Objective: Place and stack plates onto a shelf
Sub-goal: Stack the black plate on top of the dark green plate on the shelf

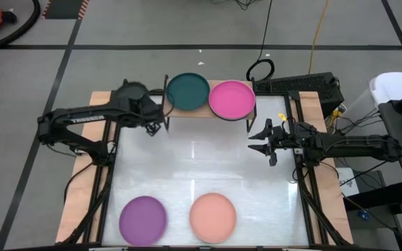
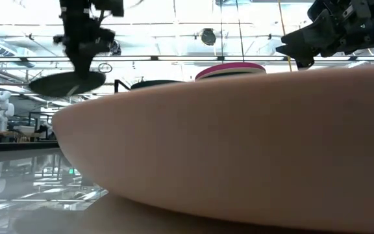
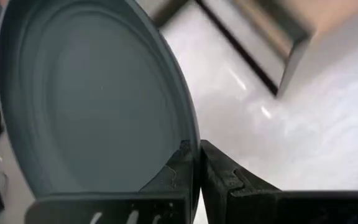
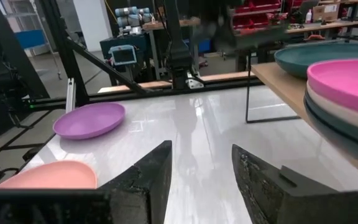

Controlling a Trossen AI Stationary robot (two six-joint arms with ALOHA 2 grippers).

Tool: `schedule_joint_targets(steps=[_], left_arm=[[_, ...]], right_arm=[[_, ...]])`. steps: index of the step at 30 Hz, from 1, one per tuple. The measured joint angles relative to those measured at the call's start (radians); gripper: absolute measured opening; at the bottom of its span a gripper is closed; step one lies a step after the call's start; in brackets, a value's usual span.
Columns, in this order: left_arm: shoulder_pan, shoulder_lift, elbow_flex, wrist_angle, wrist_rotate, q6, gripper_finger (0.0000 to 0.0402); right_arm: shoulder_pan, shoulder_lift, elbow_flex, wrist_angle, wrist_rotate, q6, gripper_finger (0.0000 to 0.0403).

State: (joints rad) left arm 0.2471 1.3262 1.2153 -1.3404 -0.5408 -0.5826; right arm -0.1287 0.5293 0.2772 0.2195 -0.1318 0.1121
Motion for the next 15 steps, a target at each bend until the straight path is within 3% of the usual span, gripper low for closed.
schedule_joint_targets(steps=[4, 8, 12, 15], left_arm=[[-0.022, 0.000, 0.126, 0.069, -0.077, 0.183, 0.0012], [-0.033, 0.000, 0.193, 0.259, -0.086, 0.423, 0.0012], [-0.027, 0.036, 0.228, 0.439, -0.026, 0.645, 0.0012], [-0.014, 0.105, 0.270, 0.483, 0.038, 0.745, 0.0012]], right_arm=[[0.000, 0.000, -0.010, 0.000, 0.002, 0.000, 0.0151], [0.000, 0.000, -0.013, 0.044, 0.002, 0.000, 0.0151], [0.000, 0.000, -0.013, 0.109, 0.001, -0.004, 0.0151], [0.000, 0.000, -0.013, 0.129, 0.001, -0.017, 0.0151]])
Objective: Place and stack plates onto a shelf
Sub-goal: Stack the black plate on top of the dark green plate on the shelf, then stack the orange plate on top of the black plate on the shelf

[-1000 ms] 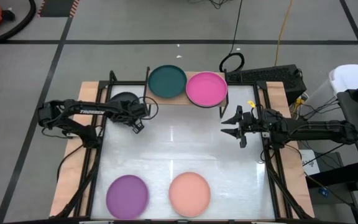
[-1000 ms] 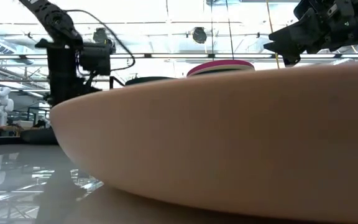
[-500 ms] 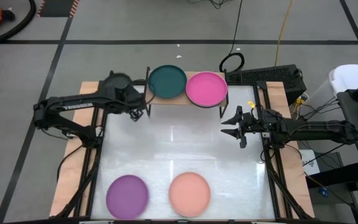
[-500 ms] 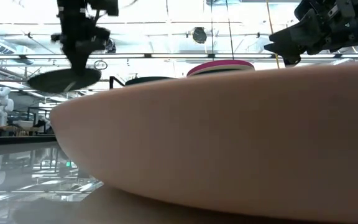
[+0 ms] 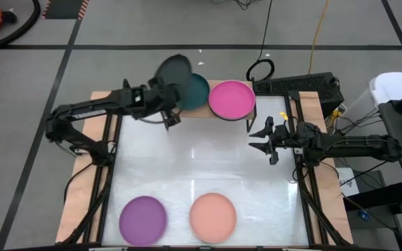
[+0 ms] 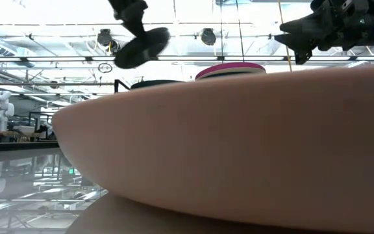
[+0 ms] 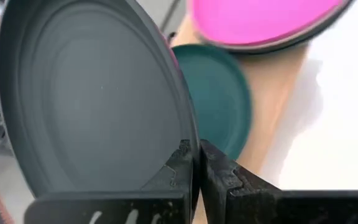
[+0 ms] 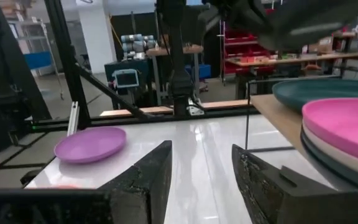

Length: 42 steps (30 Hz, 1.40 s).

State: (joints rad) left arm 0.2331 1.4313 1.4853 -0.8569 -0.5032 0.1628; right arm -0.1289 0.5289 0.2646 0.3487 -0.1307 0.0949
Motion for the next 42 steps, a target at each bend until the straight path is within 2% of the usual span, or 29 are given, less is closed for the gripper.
schedule_joint_targets(steps=[5, 10, 15, 23, 26, 35, 38, 42], left_arm=[[0.030, 0.135, 0.076, -0.008, 0.068, 0.108, 0.0012], [0.048, 0.218, 0.123, -0.010, 0.088, 0.154, 0.0014], [0.055, 0.245, 0.124, -0.016, 0.093, 0.168, 0.0036], [0.057, 0.245, 0.124, -0.015, 0.132, 0.165, 0.0048], [0.057, 0.245, 0.124, -0.014, 0.136, 0.157, 0.0074], [0.053, 0.240, 0.124, -0.021, 0.114, 0.113, 0.0197], [0.034, 0.205, 0.124, -0.037, 0.109, 0.102, 0.0218], [-0.003, 0.119, 0.124, -0.007, 0.109, 0.053, 0.0224]], right_arm=[[0.000, 0.001, 0.000, 0.006, 0.000, -0.010, 0.0151], [0.000, 0.001, 0.000, 0.006, 0.000, -0.027, 0.0151], [0.000, 0.001, 0.000, -0.005, 0.000, -0.025, 0.0151], [0.000, 0.001, 0.000, -0.040, 0.000, -0.016, 0.0151], [0.000, 0.001, 0.000, -0.039, 0.000, -0.006, 0.0151], [0.000, 0.001, 0.000, -0.039, -0.001, -0.002, 0.0151], [0.000, 0.001, 0.000, -0.043, -0.001, -0.002, 0.0151], [0.000, 0.000, 0.000, -0.053, -0.001, -0.002, 0.0151]])
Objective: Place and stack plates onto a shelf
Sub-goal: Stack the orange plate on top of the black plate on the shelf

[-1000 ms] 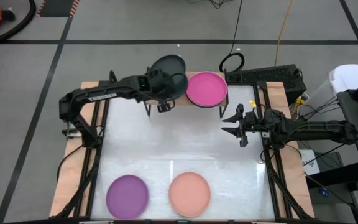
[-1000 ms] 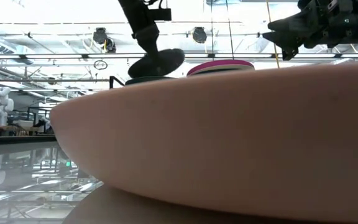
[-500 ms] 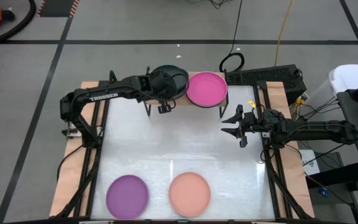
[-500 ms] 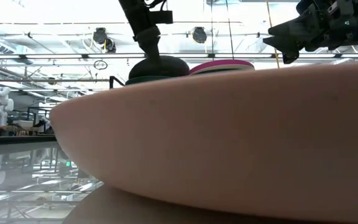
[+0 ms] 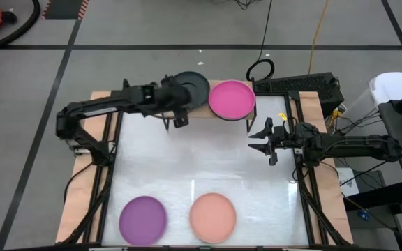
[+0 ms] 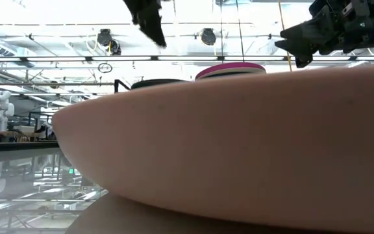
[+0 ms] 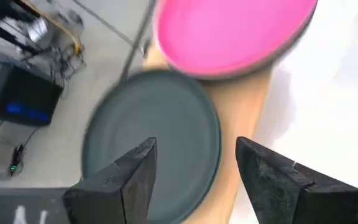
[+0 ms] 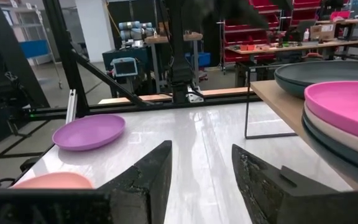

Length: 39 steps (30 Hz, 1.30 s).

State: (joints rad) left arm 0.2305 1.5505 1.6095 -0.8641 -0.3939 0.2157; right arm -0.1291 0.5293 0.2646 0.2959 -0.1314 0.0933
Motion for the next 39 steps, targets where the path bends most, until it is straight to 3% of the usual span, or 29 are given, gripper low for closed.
schedule_joint_targets(steps=[9, 23, 33, 36, 39], left_arm=[[-0.101, -0.144, 0.003, 0.133, -0.001, -0.161, 0.0225], [-0.313, -0.155, -0.096, 0.312, 0.016, -0.109, 0.0225], [-0.256, -0.278, -0.362, 0.382, 0.025, -0.200, 0.0225], [-0.248, -0.347, -0.485, 0.500, 0.049, -0.225, 0.0225], [-0.253, -0.414, -0.642, 0.745, 0.053, -0.261, 0.0225]], right_arm=[[0.000, 0.000, 0.000, -0.003, 0.000, 0.000, 0.0151], [0.000, -0.060, 0.000, 0.015, -0.004, 0.020, 0.0151], [0.000, -0.059, 0.000, -0.010, -0.004, 0.021, 0.0151], [0.000, -0.058, 0.000, -0.010, -0.003, 0.008, 0.0151], [0.000, -0.056, 0.000, -0.013, -0.003, 0.005, 0.0151]])
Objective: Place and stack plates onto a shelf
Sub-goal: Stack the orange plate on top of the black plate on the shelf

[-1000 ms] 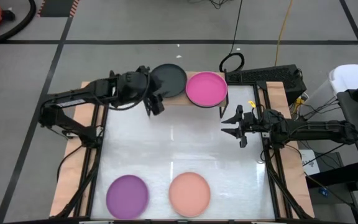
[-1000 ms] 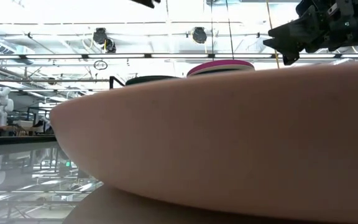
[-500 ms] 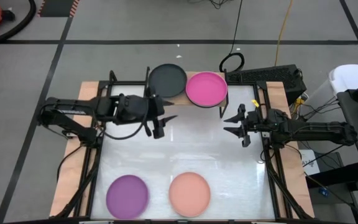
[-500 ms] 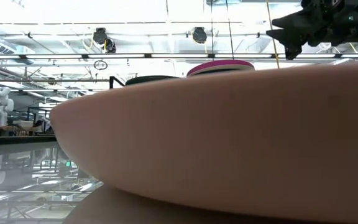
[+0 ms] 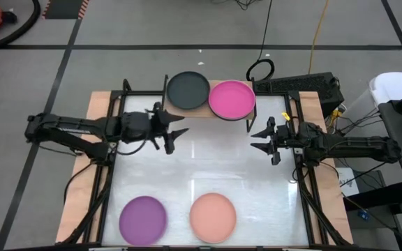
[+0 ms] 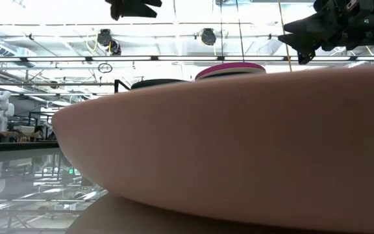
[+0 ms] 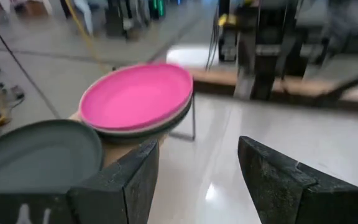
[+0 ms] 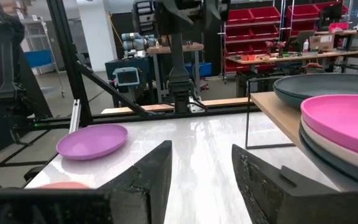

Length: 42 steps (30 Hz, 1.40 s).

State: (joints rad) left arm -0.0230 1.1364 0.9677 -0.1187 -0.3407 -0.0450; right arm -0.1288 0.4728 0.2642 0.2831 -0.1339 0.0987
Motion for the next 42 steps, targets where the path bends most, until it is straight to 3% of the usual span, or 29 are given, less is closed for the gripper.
schedule_joint_targets(steps=[6, 14, 34, 42], left_arm=[[-0.006, -0.045, -0.289, 0.464, 0.000, -0.076, 0.0225], [0.039, -0.034, -0.454, 0.762, -0.020, -0.091, 0.0225], [0.054, -0.010, -0.456, 0.771, -0.026, -0.121, 0.0225], [0.024, -0.010, -0.456, 0.762, -0.025, -0.150, 0.0225]], right_arm=[[0.000, 0.000, -0.027, -0.018, 0.001, 0.043, 0.0151], [0.000, 0.000, -0.125, 0.091, 0.034, 0.027, 0.0151], [0.000, 0.001, -0.140, 0.176, 0.030, 0.019, 0.0151], [0.000, 0.000, -0.140, 0.334, 0.020, 0.018, 0.0151]])
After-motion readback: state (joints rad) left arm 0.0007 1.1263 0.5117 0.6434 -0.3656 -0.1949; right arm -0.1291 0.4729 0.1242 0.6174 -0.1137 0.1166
